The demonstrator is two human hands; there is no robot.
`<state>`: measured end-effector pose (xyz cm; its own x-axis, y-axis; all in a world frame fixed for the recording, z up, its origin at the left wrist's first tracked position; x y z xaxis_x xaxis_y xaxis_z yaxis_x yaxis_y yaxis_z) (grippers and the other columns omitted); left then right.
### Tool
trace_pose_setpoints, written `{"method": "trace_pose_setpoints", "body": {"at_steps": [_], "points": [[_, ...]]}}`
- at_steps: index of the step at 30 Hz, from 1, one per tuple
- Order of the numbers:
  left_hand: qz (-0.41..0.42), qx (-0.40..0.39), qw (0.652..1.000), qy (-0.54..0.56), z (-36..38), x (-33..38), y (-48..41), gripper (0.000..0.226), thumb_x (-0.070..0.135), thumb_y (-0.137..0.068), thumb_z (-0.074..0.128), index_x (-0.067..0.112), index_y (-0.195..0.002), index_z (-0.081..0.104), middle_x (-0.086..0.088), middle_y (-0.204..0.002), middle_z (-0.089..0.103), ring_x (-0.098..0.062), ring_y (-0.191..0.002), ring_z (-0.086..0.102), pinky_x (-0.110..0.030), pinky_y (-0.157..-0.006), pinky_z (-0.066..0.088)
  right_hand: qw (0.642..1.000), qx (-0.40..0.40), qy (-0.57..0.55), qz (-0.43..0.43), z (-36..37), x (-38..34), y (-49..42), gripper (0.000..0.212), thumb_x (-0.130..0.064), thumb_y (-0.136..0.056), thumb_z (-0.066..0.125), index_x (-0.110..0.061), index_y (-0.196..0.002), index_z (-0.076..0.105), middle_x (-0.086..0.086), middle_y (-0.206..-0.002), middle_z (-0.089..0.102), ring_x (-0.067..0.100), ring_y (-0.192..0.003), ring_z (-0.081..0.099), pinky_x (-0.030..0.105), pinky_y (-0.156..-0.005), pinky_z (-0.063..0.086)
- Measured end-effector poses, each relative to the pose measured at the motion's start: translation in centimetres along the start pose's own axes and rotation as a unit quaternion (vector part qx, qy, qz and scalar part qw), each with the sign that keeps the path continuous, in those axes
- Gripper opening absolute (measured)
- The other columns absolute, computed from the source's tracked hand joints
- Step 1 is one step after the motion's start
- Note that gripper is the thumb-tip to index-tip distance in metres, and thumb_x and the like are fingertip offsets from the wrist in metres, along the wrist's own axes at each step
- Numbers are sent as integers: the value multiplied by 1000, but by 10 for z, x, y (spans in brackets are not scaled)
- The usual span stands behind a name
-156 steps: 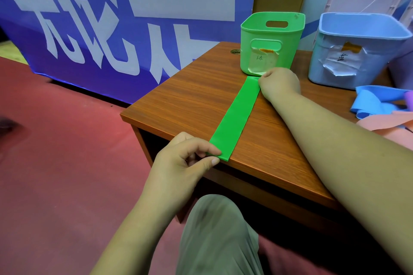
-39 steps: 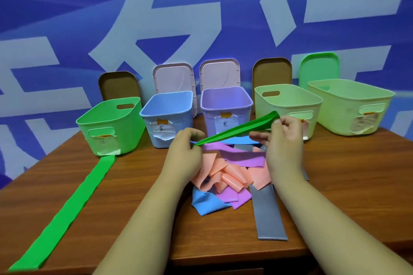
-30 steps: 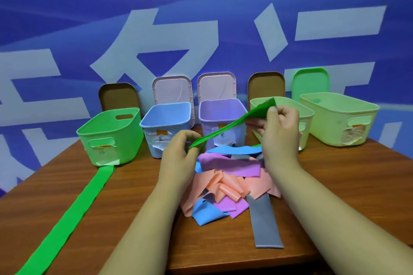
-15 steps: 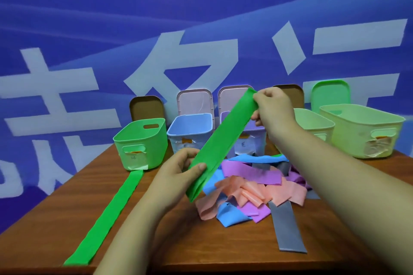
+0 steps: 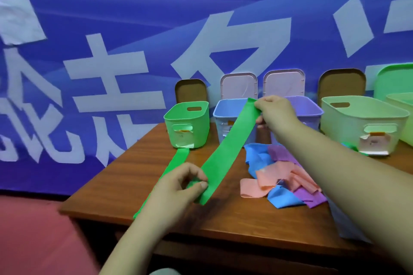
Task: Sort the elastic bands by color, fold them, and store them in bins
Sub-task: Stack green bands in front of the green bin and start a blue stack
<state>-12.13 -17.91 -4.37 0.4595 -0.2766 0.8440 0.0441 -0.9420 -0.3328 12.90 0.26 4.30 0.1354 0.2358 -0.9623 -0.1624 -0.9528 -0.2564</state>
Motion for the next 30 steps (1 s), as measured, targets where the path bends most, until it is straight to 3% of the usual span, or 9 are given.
{"method": "trace_pose_setpoints", "body": {"at_steps": [2,4,6,8,11,16,20,24,30], "points": [[-7,-2,999,-48,-2,2,12,11,23,-87,79,30,-91,72,6,-84,72,-9,-76,63,-35,-76,54,1000,11,-11,-1,2,9,-5,8,-15,-97,62,-15,-98,70,12,-71,64,10,-43,58,21,-41,46],[-28,-9,998,-51,0,2,19,15,17,-90,79,31,-91,73,3,-83,73,-9,-71,64,-31,-68,54,1000,2,-8,7,5,15,-4,6,-16,-95,64,-17,-96,69,9,-76,66,12,-50,59,22,-43,46],[-78,14,996,-39,-51,-37,38,13,17,-92,78,30,-93,75,-5,-84,73,-10,-68,62,-30,-67,51,998,-60,12,20,101,33,-1,5,-17,-95,64,-17,-94,69,6,-76,66,13,-54,59,24,-46,48],[-64,6,998,-20,-54,-37,43,11,18,-92,79,28,-96,77,-6,-86,74,-11,-73,61,-31,-72,49,998,-54,17,24,103,35,-2,7,-18,-95,65,-19,-89,68,6,-75,67,12,-55,60,26,-49,49],[-48,4,998,-25,-54,-23,52,12,19,-89,81,30,-93,79,-2,-89,74,-9,-78,62,-20,-73,46,999,-34,10,40,104,40,-11,7,-21,-92,68,-17,-86,70,12,-79,71,16,-58,61,29,-53,52],[-52,31,997,-52,-77,-42,57,29,4,-85,83,33,-91,79,10,-94,72,2,-77,63,-10,-72,45,997,-63,22,38,152,56,-3,8,-21,-92,69,-21,-85,71,7,-74,68,16,-58,59,28,-52,49],[-68,43,996,-27,-90,-59,57,39,-1,-82,84,36,-95,78,4,-99,73,-12,-87,71,-21,-82,54,996,-78,33,28,182,69,-1,5,-25,-92,69,-22,-90,73,3,-86,73,18,-69,62,31,-55,51],[-58,75,995,-33,-105,-65,58,28,8,-85,85,35,-92,79,8,-94,74,-7,-83,68,-14,-78,49,996,-79,34,34,208,83,-2,6,-30,-86,73,-25,-88,76,-4,-92,75,21,-91,70,44,-81,60],[-31,89,994,-49,-116,-74,58,18,14,-89,82,31,-92,79,7,-95,72,-15,-92,68,-16,-80,48,995,-70,59,47,243,102,-5,10,-25,-84,77,-24,-74,73,-2,-86,74,26,-92,72,43,-88,60]]}}
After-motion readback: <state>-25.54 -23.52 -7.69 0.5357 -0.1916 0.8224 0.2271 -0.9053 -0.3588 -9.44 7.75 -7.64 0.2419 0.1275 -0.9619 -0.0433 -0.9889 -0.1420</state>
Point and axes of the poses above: each hand's wrist, its own y-axis away from the middle knuckle, its own z-axis out of the palm, x = y × z, the point moved 5 cm from there along -y, towards the middle knuckle
